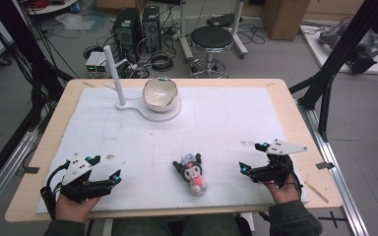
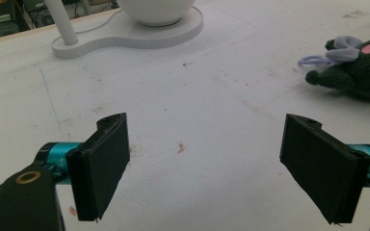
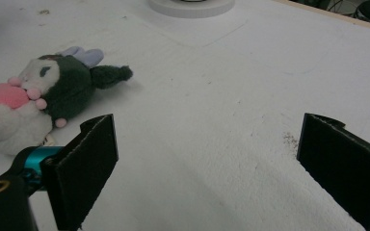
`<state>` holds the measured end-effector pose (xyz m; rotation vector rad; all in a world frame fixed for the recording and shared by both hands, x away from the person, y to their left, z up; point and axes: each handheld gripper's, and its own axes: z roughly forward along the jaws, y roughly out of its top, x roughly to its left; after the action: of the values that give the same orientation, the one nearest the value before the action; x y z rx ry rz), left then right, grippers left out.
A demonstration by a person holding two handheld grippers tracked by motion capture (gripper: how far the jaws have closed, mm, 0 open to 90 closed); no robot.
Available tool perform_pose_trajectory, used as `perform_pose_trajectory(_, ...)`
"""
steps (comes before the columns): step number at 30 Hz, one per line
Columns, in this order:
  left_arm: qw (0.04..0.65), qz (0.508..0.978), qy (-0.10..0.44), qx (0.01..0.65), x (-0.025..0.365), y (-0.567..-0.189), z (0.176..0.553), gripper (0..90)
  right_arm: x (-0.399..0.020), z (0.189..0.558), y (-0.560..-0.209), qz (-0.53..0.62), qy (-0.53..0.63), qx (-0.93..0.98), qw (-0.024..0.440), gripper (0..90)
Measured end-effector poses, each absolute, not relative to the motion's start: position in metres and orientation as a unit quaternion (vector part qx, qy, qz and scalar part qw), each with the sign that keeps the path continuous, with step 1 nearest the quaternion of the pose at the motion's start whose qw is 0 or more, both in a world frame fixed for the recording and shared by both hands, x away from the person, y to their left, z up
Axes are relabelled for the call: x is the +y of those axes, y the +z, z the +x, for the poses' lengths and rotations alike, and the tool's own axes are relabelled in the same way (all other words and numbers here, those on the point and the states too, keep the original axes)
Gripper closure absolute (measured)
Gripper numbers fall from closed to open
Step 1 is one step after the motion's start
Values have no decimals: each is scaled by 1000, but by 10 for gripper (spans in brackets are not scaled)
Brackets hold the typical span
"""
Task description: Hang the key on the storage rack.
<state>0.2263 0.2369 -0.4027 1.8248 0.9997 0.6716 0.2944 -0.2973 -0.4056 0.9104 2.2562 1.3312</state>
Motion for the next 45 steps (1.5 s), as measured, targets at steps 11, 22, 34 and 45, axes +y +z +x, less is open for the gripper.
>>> perform_pose_trajectory(11, 460, 742, 272, 406, 236, -403, 227, 182, -296, 295, -406, 319, 474, 801, 180, 62)
perform_pose_trajectory(22, 463, 739, 272, 407, 236, -403, 227, 182, -295, 295, -404, 317, 479, 800, 175, 62)
perform_pose_trajectory(34, 463, 738, 278, 405, 235, -402, 228, 182, -290, 295, -400, 310, 482, 803, 166, 62)
perform_pose_trajectory(45, 464, 735, 280, 407, 235, -403, 229, 182, -274, 298, -391, 296, 483, 810, 153, 63)
